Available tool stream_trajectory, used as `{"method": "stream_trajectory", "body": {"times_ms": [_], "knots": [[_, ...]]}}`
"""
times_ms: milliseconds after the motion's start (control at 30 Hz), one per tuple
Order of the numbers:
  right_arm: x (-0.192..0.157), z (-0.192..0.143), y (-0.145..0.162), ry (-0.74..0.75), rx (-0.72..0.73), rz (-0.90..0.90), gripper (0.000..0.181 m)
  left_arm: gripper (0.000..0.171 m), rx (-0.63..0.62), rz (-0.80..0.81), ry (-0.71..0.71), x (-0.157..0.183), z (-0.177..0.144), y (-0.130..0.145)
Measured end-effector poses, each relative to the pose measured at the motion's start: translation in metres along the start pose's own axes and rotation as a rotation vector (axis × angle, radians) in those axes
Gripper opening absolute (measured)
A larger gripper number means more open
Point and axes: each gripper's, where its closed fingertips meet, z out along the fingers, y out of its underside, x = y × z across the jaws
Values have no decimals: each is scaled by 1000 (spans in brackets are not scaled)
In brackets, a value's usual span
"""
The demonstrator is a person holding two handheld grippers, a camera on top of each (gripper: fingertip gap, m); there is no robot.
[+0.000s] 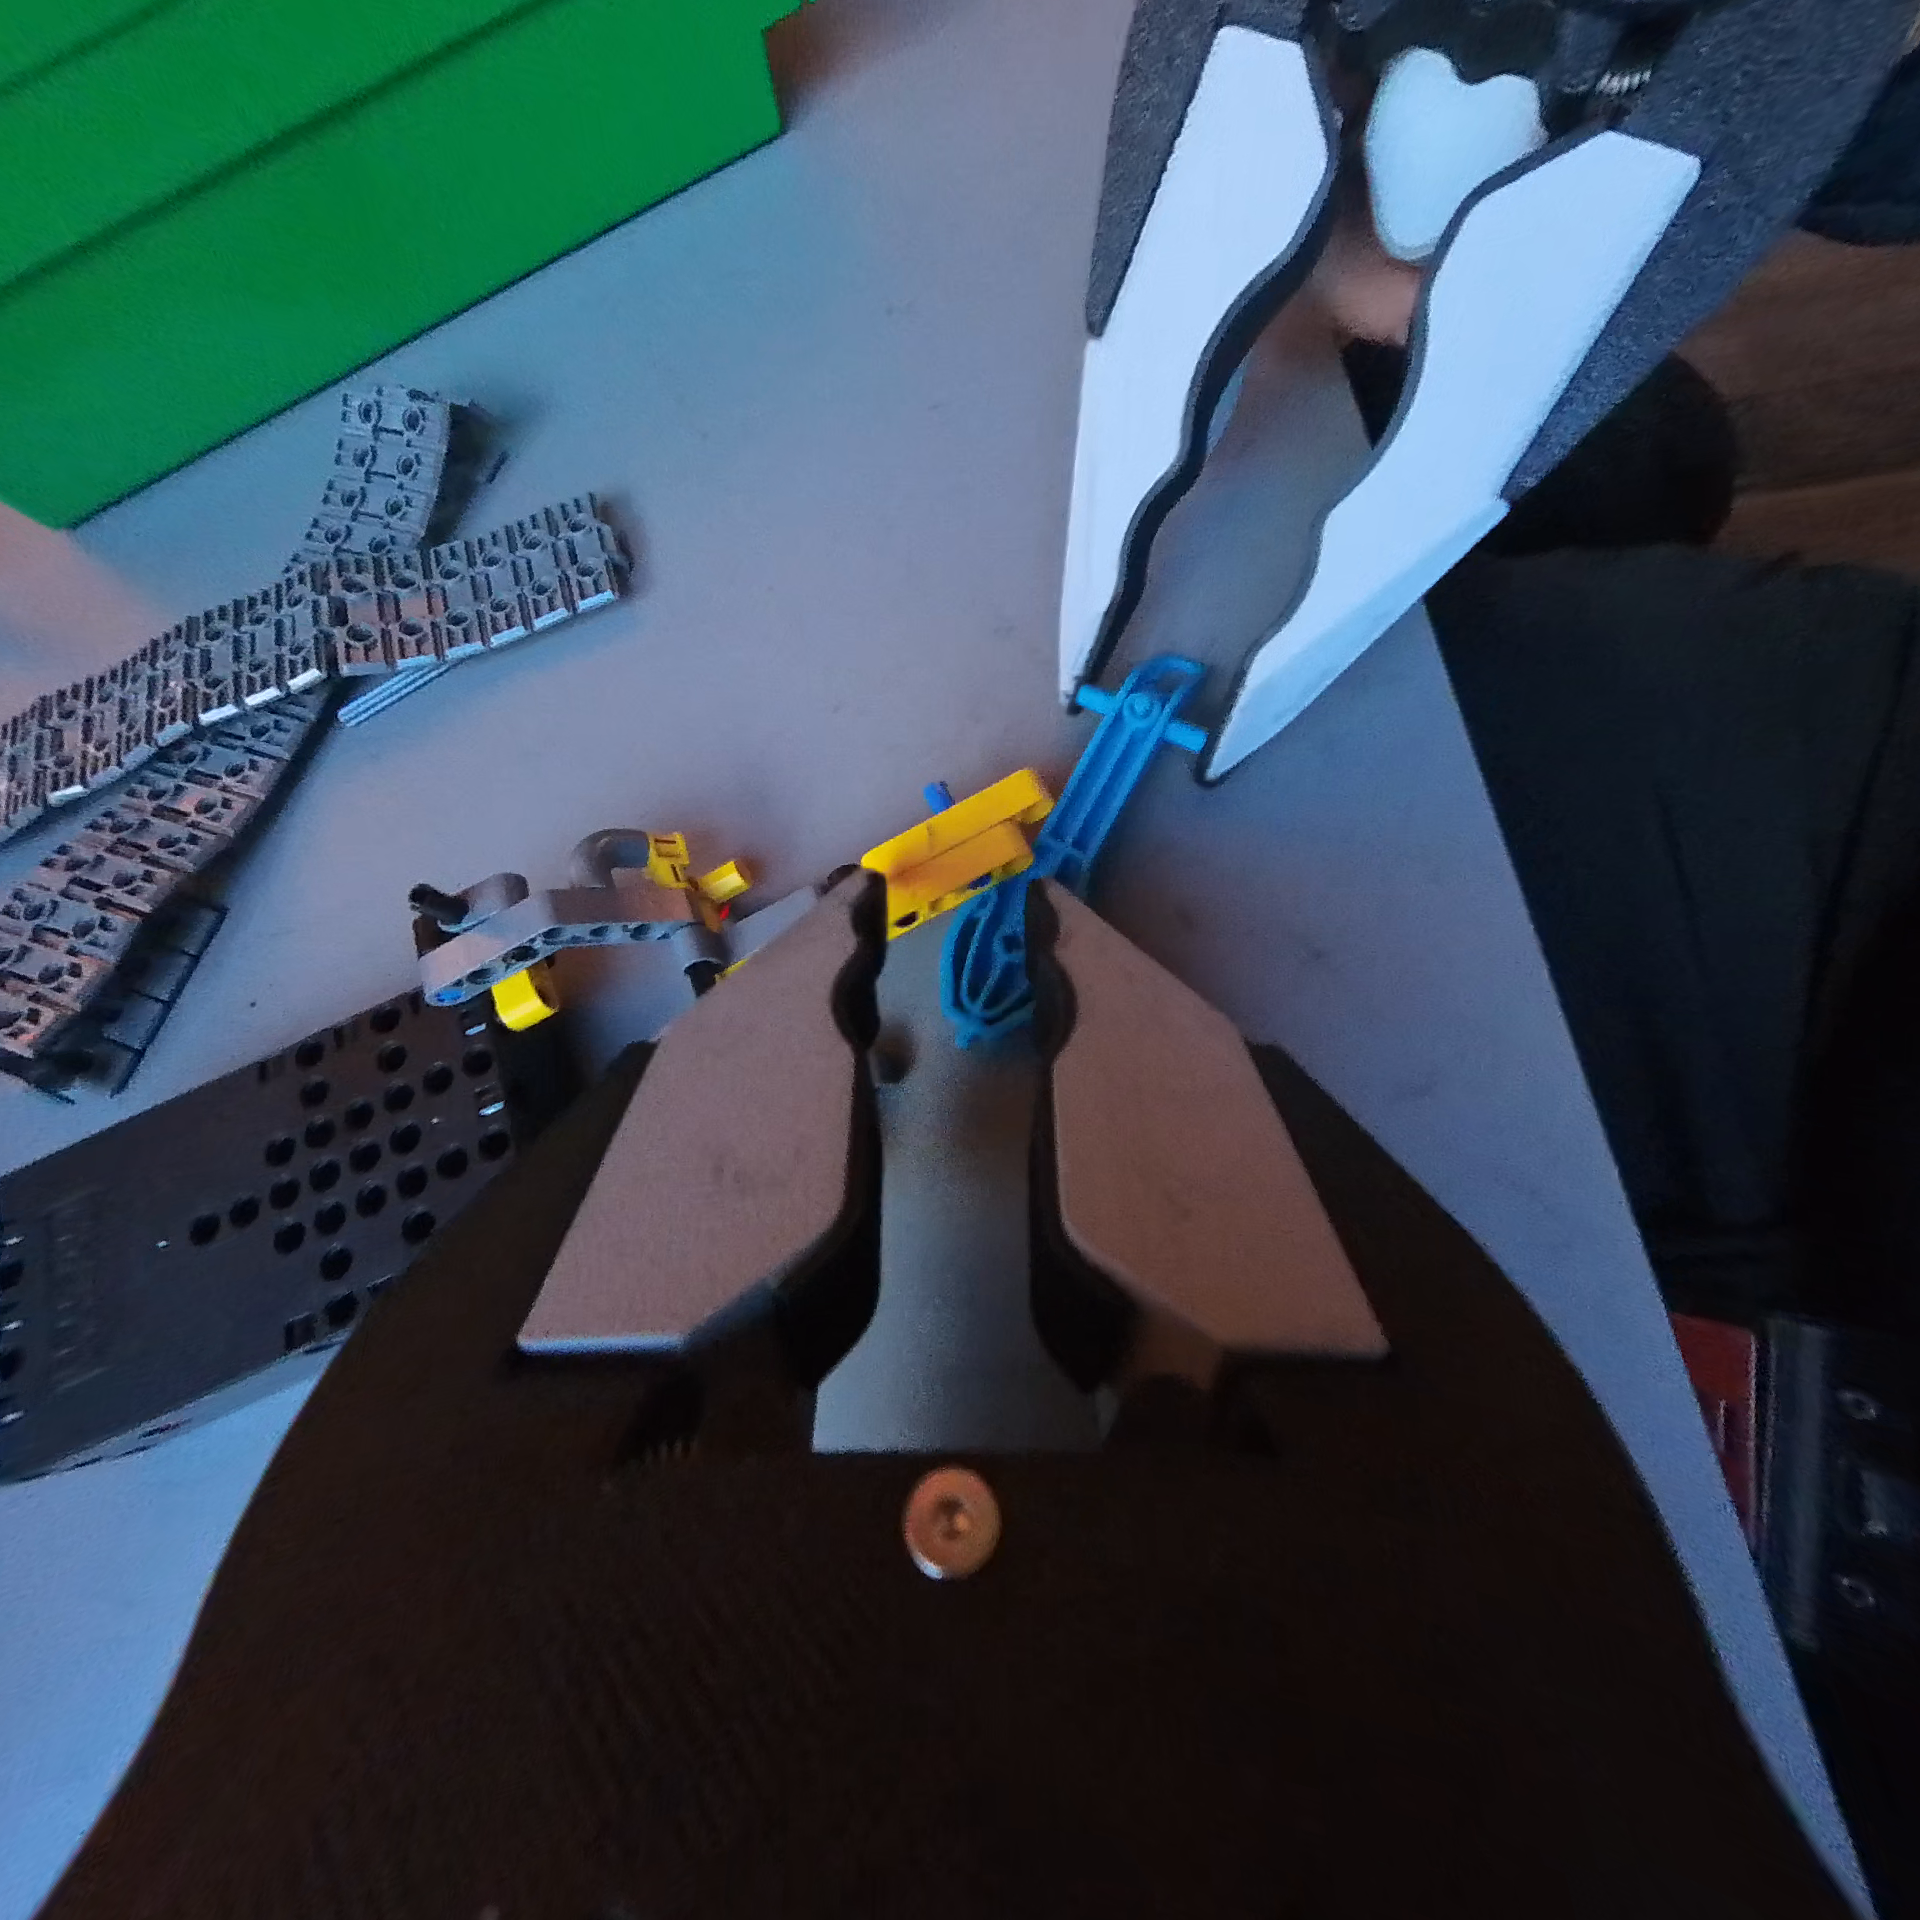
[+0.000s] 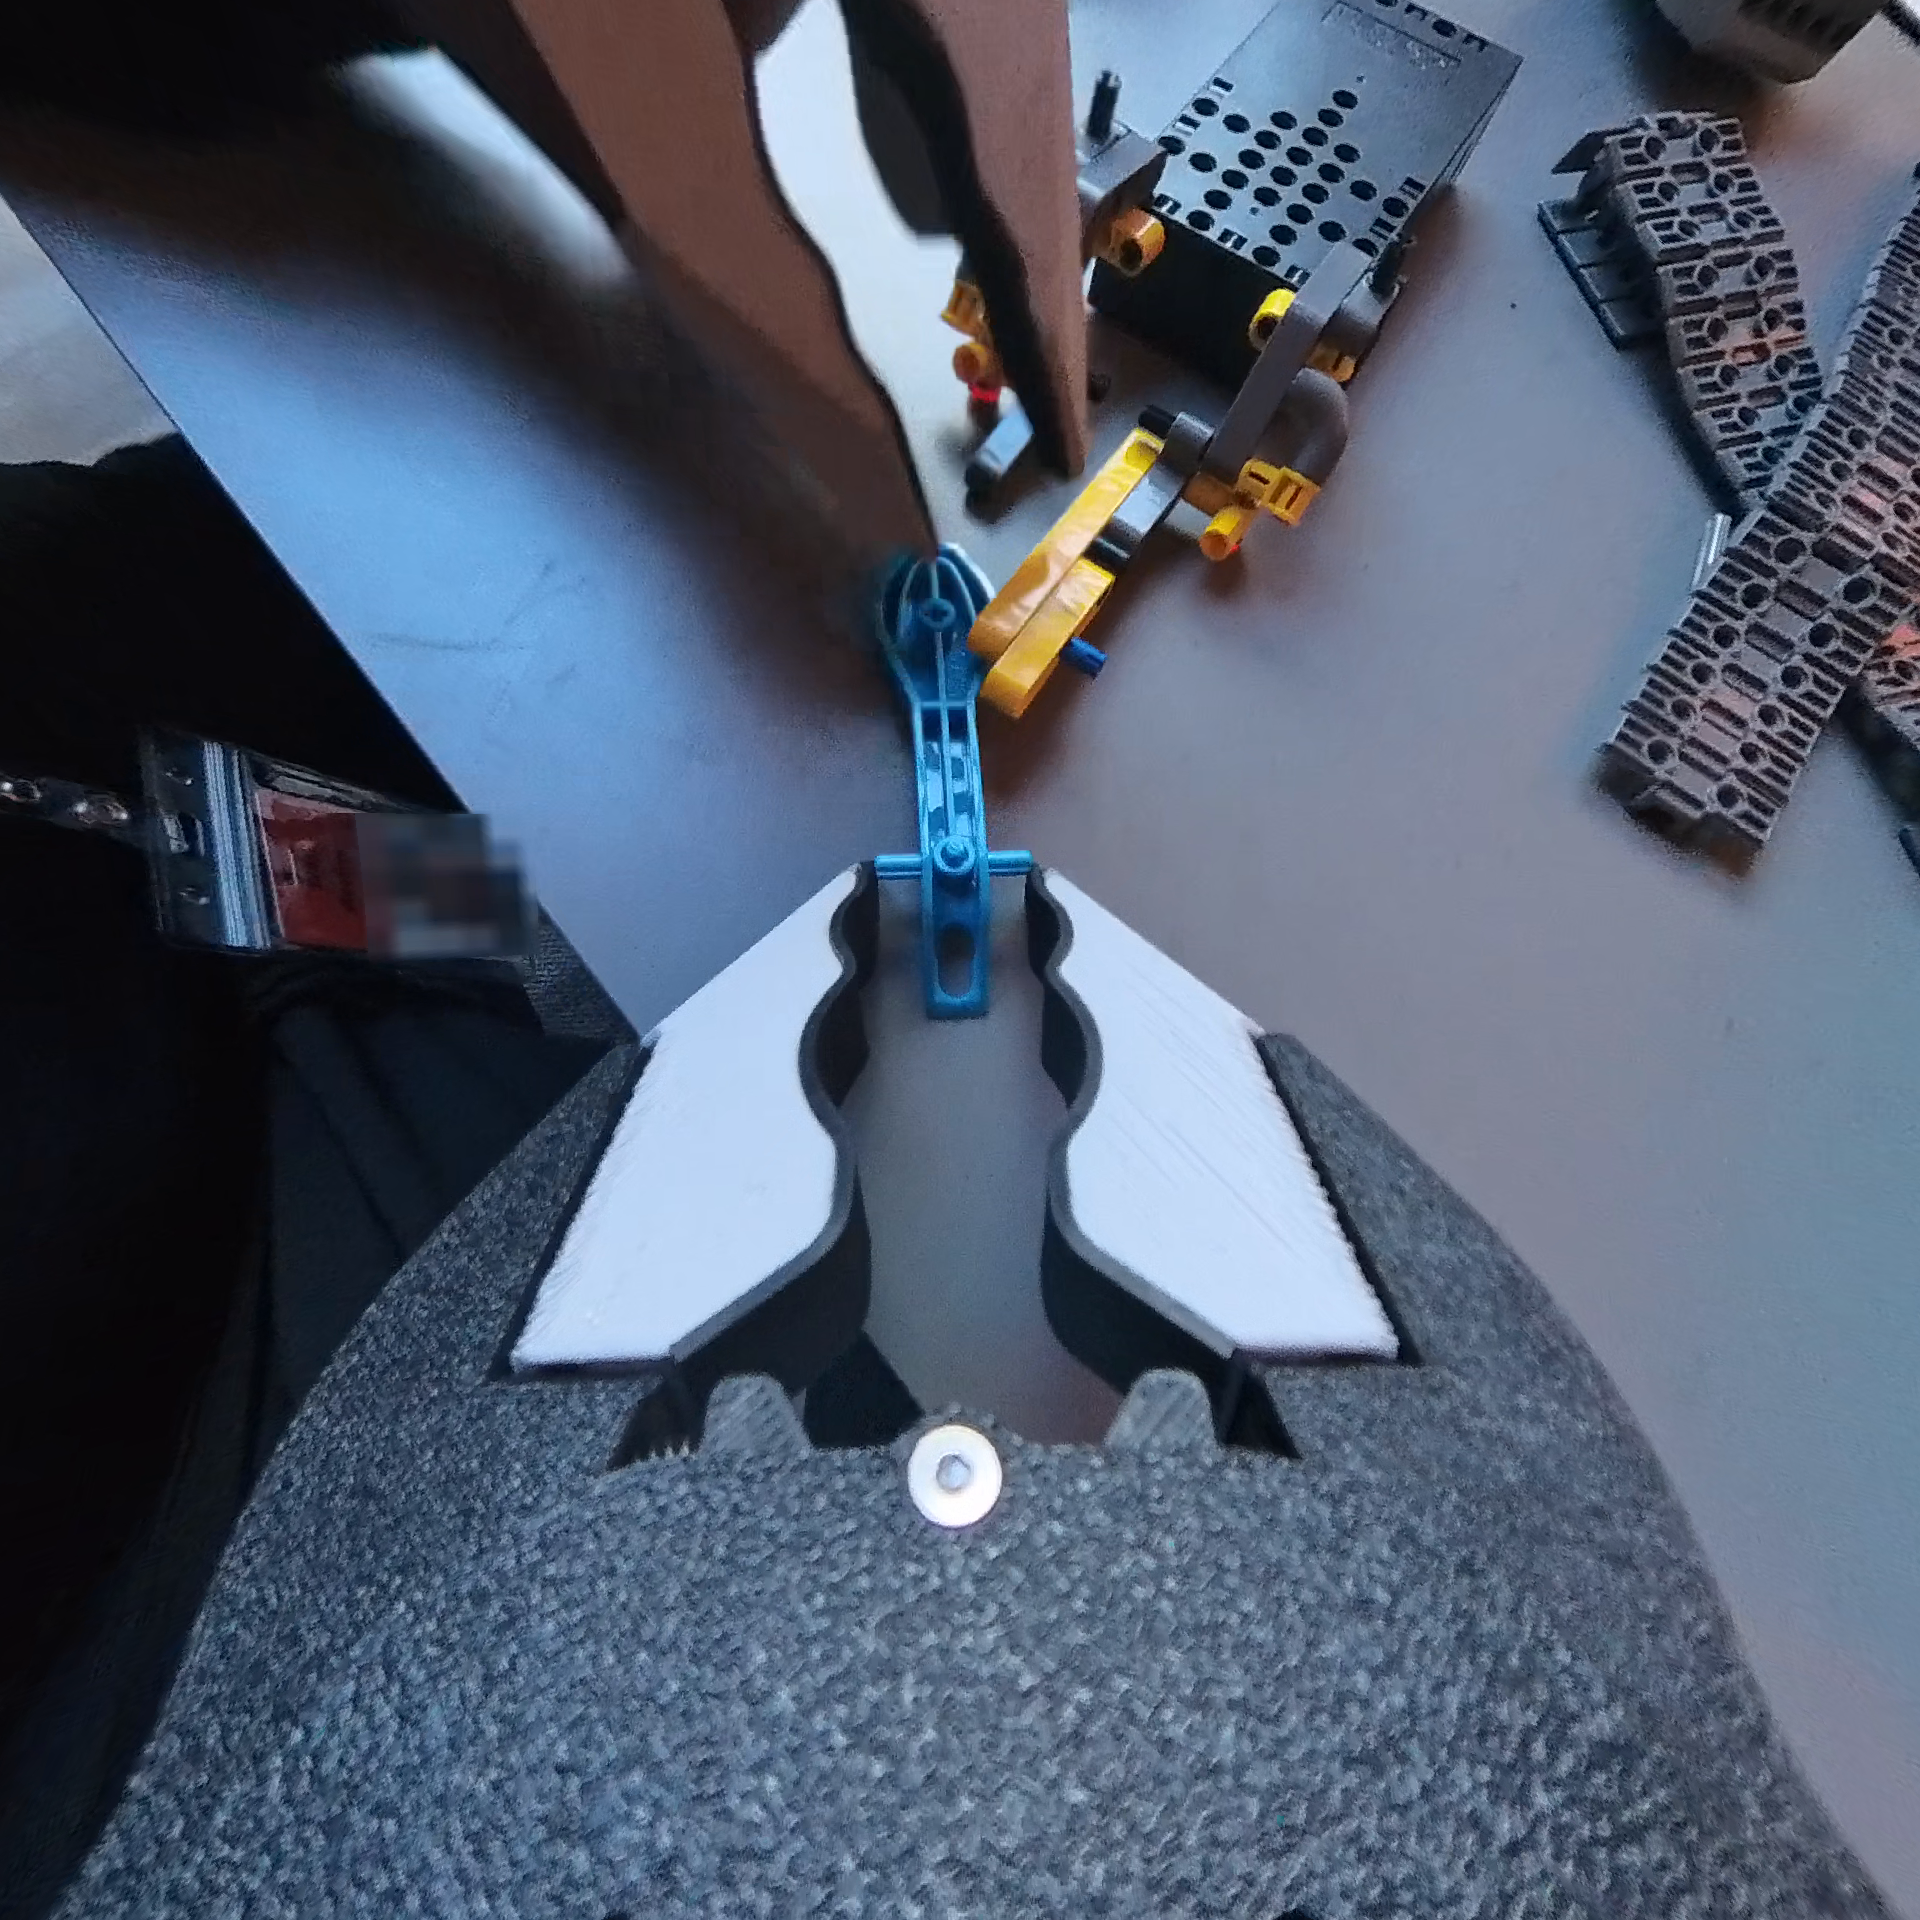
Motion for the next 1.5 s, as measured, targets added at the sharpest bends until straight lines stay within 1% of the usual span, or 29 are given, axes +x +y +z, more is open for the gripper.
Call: {"method": "stream_trajectory", "body": {"times_ms": [67, 133, 167, 200, 267, 333, 400, 433, 467, 567, 600, 633, 700, 800, 867, 967, 1033, 1133, 1200, 1300, 1333, 1367, 1433, 1500], "knots": [[-2, -3, 3, 2, -6, -2, 26, 23, -27, 86, -1, -3, -9, 3], [-6, -6, 5, -15, 0, -3, 26, 16, -66, 241, -90, -24, -22, 6], [-7, -7, 5, -24, 8, 2, 26, 16, -90, 307, -111, -32, -27, 7], [-9, -7, 5, -31, 15, 8, 26, 16, -112, 347, -102, -35, -30, 7], [-11, -8, 5, -37, 28, 3, 27, 21, -123, 389, -3, -31, -25, 3], [-11, -10, 6, -22, 30, -20, 28, 24, -143, 421, 132, -19, -16, 3], [-9, -12, 8, -15, 31, -39, 27, 23, -226, 453, 191, -18, -3, 13], [-8, -14, 9, -21, 33, -46, 27, 23, -277, 472, 176, -23, 5, 17], [-7, -15, 9, -32, 36, -57, 28, 18, -280, 481, 158, -26, 12, 14], [6, -16, 12, -40, 33, -113, 28, 15, -299, 450, 129, -27, 28, 3], [14, -17, 14, -31, 26, -126, 28, 15, -299, 413, 108, -29, 35, -2], [25, -19, 17, -7, 14, -124, 39, 15, -302, 362, 88, -31, 41, -6], [41, -27, 19, 35, 2, -84, 37, 16, -318, 255, 54, -35, 49, -12], [45, -42, 14, 71, 73, -33, 34, 16, -334, 157, 29, -38, 53, -15], [38, -46, 15, 64, 92, -14, 34, 24, -326, 168, 59, -34, 52, -15], [32, -41, 26, 80, 37, -65, 34, 25, -318, 231, 117, -31, 49, -13], [35, -38, 32, 99, 6, -84, 36, 28, -351, 275, 143, -33, 46, -11], [36, -36, 28, 63, 33, -72, 36, 30, -409, 376, 158, -37, 44, -10], [39, -35, 29, 63, 22, -54, 31, 29, -447, 410, 177, -40, 45, -10], [42, -40, 24, 76, 45, 56, 28, 25, -497, 430, 222, -40, 47, -8], [38, -42, 19, 58, 80, 118, 27, 19, -501, 403, 247, -38, 49, -8], [31, -44, 14, 25, 119, 201, 22, 16, -510, 367, 258, -37, 50, -9], [14, -47, 5, -77, 202, 415, 20, 16, -524, 278, 255, -37, 52, -10], [6, -47, -2, -141, 287, 624, 28, 16, -510, 195, 219, -39, 55, -12]]}}
